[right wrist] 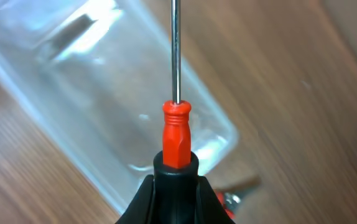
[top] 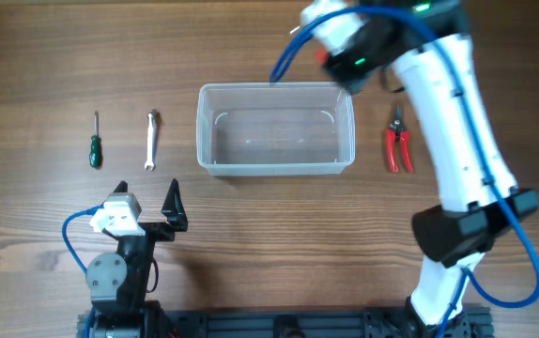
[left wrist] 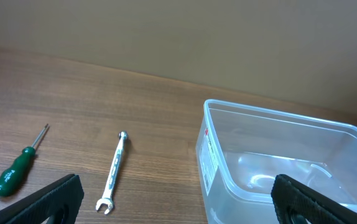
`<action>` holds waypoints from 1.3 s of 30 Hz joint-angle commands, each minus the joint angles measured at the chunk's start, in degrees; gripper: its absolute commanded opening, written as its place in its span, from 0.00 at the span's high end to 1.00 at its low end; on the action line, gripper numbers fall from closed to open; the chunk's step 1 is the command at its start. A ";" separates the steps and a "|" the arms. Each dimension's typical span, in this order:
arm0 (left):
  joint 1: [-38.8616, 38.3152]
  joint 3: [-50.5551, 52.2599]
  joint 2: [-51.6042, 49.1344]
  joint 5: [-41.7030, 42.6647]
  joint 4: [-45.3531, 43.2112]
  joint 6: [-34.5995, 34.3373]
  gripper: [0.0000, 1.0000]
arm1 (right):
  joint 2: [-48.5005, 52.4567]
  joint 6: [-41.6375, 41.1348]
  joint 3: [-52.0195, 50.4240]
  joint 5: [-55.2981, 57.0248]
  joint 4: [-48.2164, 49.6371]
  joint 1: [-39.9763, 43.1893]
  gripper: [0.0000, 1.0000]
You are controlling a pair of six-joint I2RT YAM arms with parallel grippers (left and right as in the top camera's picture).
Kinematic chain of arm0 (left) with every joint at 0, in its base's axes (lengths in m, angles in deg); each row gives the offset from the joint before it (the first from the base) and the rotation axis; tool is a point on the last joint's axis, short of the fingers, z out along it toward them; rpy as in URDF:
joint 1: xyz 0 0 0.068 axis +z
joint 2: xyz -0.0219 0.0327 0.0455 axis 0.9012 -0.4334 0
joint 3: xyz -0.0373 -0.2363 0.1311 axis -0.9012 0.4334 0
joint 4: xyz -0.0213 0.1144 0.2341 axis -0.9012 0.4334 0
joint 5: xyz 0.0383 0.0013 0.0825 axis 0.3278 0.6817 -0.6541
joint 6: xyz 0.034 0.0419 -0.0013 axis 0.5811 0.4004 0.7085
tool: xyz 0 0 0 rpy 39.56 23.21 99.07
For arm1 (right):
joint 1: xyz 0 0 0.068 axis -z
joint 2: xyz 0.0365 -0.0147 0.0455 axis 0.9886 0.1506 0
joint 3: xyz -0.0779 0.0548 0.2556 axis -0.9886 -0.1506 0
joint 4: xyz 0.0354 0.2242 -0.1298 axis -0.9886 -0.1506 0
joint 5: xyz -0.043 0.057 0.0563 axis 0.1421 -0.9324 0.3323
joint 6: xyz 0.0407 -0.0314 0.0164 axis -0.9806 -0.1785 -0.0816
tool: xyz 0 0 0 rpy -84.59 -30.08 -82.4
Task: Pack container
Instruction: 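Carry the screwdriver into the container and open the right gripper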
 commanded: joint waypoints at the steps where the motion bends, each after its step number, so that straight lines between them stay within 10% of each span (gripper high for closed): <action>1: 0.42 0.37 0.42 -0.15 -0.02 -0.74 0.00 | 0.61 3.61 -2.93 -0.44 0.42 -5.92 0.96; 39: 0.42 0.37 0.42 -0.15 -0.02 -0.74 0.00 | 8.20 1.16 -35.21 -3.45 28.50 -9.27 0.91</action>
